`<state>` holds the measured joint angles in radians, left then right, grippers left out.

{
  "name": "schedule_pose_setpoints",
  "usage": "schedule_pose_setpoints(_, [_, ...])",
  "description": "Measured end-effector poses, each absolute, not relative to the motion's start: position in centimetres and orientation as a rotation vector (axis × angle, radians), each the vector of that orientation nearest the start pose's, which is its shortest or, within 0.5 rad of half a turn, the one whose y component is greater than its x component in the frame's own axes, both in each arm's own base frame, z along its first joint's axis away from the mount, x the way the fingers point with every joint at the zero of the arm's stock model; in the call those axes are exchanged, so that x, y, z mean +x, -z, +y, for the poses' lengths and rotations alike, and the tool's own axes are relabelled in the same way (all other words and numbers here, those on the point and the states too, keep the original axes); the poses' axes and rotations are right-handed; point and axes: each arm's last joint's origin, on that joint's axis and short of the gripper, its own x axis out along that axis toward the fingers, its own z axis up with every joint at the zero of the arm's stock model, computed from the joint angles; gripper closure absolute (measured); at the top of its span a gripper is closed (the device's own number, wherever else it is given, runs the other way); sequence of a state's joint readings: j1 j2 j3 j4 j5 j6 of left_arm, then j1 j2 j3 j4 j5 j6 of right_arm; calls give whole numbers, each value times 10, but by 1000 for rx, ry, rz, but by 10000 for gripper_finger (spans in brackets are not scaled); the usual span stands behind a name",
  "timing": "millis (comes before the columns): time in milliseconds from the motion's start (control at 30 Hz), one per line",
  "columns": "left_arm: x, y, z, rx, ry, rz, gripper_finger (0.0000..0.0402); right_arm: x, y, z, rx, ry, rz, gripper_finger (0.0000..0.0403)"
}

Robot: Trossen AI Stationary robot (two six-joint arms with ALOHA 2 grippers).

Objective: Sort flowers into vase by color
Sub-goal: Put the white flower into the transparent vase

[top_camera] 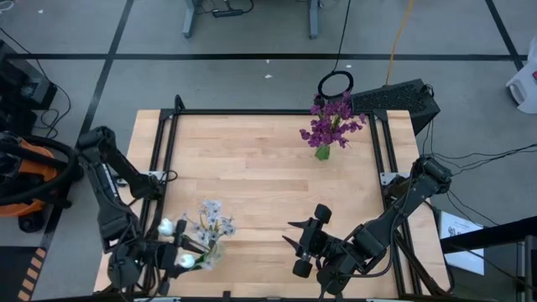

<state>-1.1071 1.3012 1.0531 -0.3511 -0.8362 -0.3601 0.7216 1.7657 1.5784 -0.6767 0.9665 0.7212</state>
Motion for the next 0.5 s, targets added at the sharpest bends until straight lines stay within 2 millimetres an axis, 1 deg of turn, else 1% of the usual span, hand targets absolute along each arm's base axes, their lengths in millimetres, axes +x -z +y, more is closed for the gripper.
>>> schedule_pose_setpoints(300, [136,-322,-224,149,229,349,198,299,-312,232,51,410,449,232])
schedule_pose_setpoints(500, [132,-331,-218,135,249,325,192,299,-312,232,47,409,451,232])
